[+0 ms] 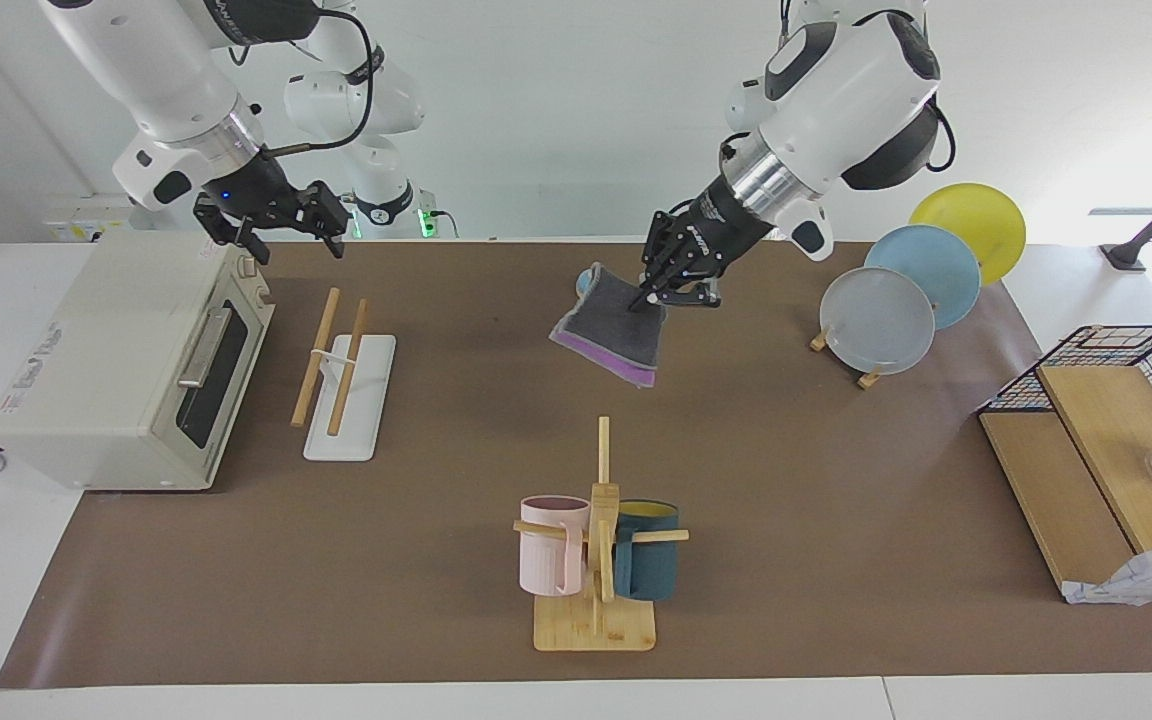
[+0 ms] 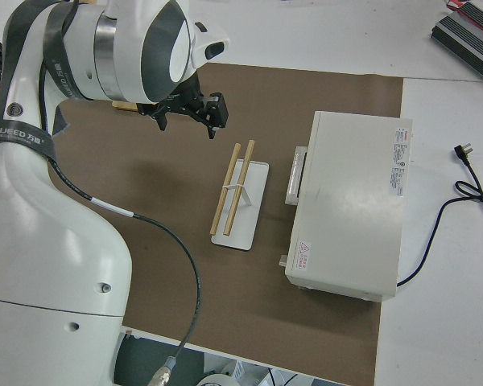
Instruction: Fold towel and hang on rack
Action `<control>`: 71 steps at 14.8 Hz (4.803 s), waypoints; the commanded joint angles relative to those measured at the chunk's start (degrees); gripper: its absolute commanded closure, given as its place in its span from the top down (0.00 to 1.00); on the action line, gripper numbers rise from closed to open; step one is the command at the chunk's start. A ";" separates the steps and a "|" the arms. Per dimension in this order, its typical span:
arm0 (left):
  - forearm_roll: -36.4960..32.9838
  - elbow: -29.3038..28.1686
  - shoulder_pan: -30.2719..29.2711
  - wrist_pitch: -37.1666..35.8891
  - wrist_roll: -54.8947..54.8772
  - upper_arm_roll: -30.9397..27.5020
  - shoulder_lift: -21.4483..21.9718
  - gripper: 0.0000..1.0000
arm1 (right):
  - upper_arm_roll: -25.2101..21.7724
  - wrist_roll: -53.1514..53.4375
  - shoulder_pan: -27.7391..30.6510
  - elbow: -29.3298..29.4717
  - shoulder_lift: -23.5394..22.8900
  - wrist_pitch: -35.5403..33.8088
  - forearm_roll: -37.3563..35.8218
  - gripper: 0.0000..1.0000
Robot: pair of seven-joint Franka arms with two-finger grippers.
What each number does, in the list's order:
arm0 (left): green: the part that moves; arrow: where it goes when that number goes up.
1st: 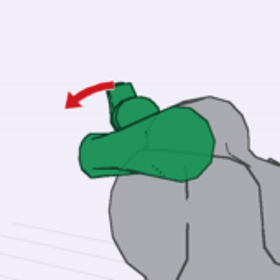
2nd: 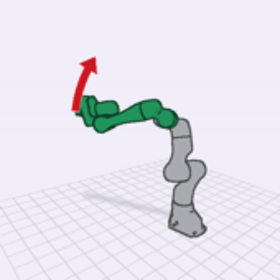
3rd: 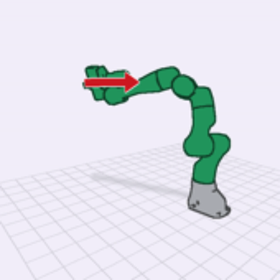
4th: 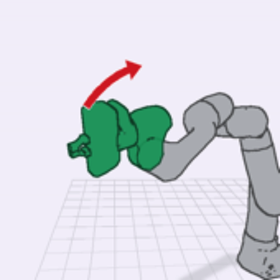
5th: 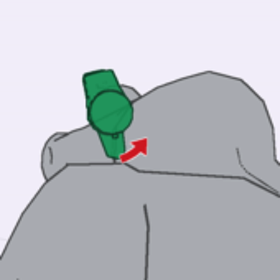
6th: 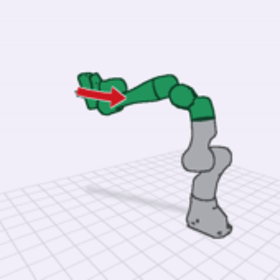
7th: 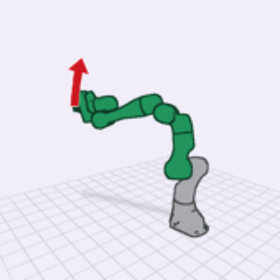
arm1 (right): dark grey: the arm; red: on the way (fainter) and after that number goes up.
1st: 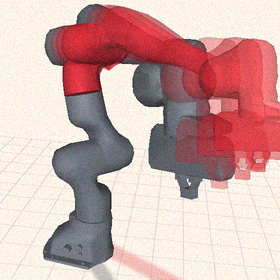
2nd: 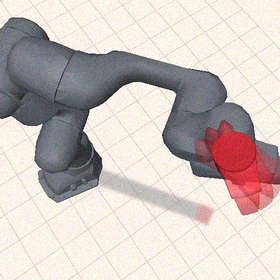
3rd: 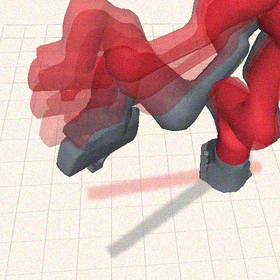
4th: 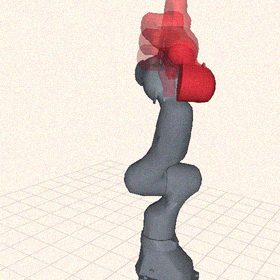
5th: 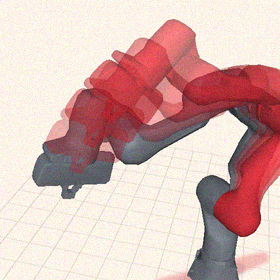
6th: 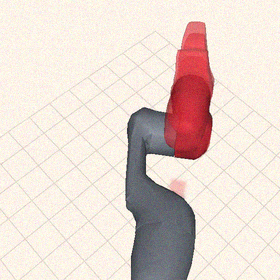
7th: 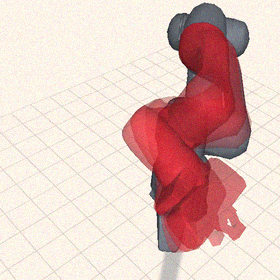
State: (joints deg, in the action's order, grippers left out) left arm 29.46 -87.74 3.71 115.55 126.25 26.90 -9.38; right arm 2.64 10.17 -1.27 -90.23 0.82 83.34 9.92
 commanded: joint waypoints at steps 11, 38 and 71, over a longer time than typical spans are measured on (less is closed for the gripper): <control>10.35 -14.47 3.14 14.88 -0.12 0.52 9.11 0.00 | 0.00 46.07 -3.30 -7.33 3.13 12.64 24.70 1.00; 13.52 -18.08 4.29 18.22 -2.50 0.52 12.45 0.00 | 0.17 59.88 -10.42 -7.41 -0.91 26.09 36.13 0.59; 10.98 -26.78 -12.75 5.66 -52.37 -0.09 17.99 1.00 | 0.08 12.97 -7.79 -22.60 6.29 22.92 11.90 0.00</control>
State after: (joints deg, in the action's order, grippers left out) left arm 41.63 -113.06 -5.70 124.17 82.19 26.61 6.40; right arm 2.29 28.39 -10.53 -108.90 4.03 106.49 25.85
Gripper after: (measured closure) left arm 0.000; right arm 0.978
